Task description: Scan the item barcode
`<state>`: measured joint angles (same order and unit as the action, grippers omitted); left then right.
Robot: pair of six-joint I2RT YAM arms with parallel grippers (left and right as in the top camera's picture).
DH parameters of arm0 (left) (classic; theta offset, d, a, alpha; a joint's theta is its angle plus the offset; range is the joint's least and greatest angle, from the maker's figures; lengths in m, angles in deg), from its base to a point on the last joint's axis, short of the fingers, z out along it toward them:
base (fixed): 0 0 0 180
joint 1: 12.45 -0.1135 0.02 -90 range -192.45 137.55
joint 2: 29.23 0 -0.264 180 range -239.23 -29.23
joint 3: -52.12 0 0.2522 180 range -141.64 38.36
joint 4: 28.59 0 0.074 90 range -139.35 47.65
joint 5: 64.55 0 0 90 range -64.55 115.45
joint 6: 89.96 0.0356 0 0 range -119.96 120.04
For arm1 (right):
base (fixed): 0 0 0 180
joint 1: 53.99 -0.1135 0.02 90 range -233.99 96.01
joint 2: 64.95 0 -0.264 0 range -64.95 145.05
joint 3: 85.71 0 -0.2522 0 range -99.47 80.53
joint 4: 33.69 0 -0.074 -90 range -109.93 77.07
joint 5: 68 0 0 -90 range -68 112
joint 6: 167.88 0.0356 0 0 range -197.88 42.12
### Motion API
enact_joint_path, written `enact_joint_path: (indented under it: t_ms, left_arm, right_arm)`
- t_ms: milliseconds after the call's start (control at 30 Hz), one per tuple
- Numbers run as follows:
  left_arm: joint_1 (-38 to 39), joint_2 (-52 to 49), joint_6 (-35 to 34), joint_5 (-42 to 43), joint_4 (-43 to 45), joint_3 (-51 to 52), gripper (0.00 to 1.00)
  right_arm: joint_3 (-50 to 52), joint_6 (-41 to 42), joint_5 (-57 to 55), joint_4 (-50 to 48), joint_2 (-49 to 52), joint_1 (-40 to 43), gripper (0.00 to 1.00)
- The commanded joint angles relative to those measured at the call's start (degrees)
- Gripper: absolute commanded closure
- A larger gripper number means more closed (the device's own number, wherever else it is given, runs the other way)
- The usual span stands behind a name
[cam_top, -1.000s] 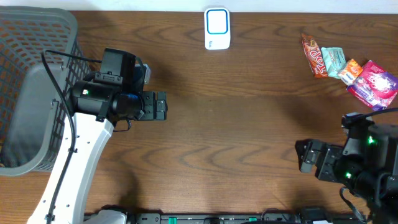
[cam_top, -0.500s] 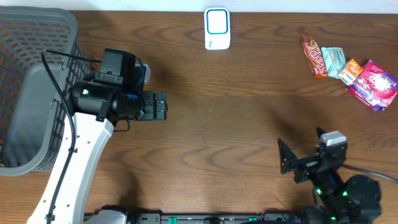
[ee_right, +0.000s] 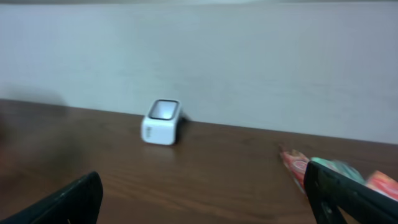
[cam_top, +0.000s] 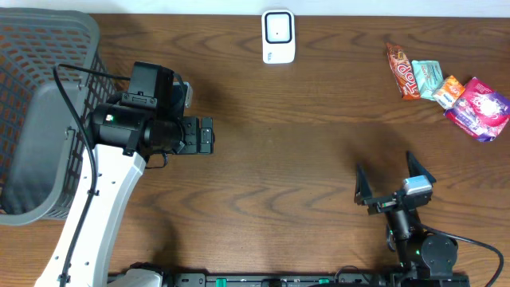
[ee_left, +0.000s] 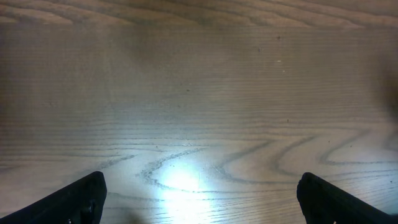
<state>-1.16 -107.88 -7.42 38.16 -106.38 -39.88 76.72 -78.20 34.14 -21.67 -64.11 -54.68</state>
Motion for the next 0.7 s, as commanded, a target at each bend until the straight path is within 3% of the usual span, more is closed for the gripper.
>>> enact_joint_path:
  t_ms: [0,100,267,667]
  left_arm:
    - [-0.2,0.1,-0.1,-0.5,0.0,0.1,0.02]
    - [-0.2,0.1,-0.1,-0.5,0.0,0.1,0.02]
    - [-0.2,0.1,-0.1,-0.5,0.0,0.1,0.02]
    - [-0.2,0.1,-0.1,-0.5,0.0,0.1,0.02]
  right_arm:
    - [1.4,-0.6,-3.6,-0.7,-0.5,2.0,0.01]
    - [3.5,-0.6,-7.0,-1.7,-0.5,2.0,0.01]
    - [3.5,-0.6,-7.7,6.1,-0.5,2.3,0.01]
    - [3.5,-1.2,-7.7,5.8,-0.5,2.9,0.01]
